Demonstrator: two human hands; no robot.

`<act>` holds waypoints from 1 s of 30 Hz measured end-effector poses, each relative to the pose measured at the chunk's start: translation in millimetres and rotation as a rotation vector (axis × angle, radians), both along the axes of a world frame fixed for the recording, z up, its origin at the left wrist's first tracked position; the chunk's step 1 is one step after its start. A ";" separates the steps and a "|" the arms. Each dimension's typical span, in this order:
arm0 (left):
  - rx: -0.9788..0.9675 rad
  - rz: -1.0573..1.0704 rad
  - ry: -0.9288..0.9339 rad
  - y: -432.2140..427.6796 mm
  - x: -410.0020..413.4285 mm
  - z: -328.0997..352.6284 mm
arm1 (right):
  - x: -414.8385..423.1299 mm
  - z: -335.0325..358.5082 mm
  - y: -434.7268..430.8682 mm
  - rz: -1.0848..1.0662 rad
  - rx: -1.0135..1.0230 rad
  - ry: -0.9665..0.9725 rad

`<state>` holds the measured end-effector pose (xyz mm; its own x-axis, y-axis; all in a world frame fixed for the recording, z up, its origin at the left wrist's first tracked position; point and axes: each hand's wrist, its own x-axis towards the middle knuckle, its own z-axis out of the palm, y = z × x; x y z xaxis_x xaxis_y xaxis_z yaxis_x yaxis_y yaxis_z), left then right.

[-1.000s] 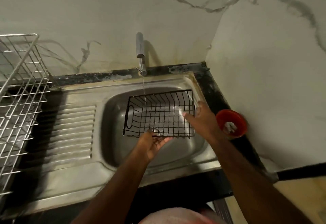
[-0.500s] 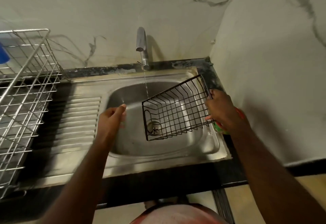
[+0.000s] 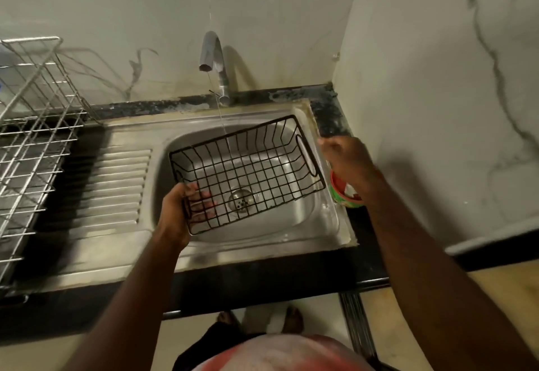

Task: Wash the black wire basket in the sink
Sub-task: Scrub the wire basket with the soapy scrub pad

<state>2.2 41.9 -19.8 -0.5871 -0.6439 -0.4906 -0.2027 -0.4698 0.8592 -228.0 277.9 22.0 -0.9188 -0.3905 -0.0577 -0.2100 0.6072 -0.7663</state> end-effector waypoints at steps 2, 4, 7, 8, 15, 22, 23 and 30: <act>-0.047 0.013 -0.004 4.0 -0.8 -1.8 | -14.2 -13.5 25.5 -0.148 0.137 0.079; -0.074 0.008 -0.019 5.4 -1.6 -3.7 | -23.2 -25.3 43.8 -0.143 0.352 0.049; -0.088 -0.006 -0.017 6.2 0.4 -6.2 | -28.6 -35.1 48.0 0.004 0.662 -0.103; -0.090 -0.010 -0.020 6.4 1.9 -5.9 | -27.8 -35.8 45.3 0.033 0.721 -0.131; -0.051 -0.059 -0.019 15.8 12.5 -10.5 | -22.6 -47.8 34.6 -0.013 0.783 -0.078; -0.031 -0.101 0.007 20.9 17.0 -12.3 | -11.6 8.5 46.2 -0.179 0.428 0.043; -0.029 -0.097 0.006 22.3 17.0 -11.4 | -3.3 23.7 46.9 -0.229 0.282 0.062; -0.010 -0.138 -0.025 27.2 14.6 -16.8 | 90.0 59.7 5.6 -0.067 -0.451 -0.301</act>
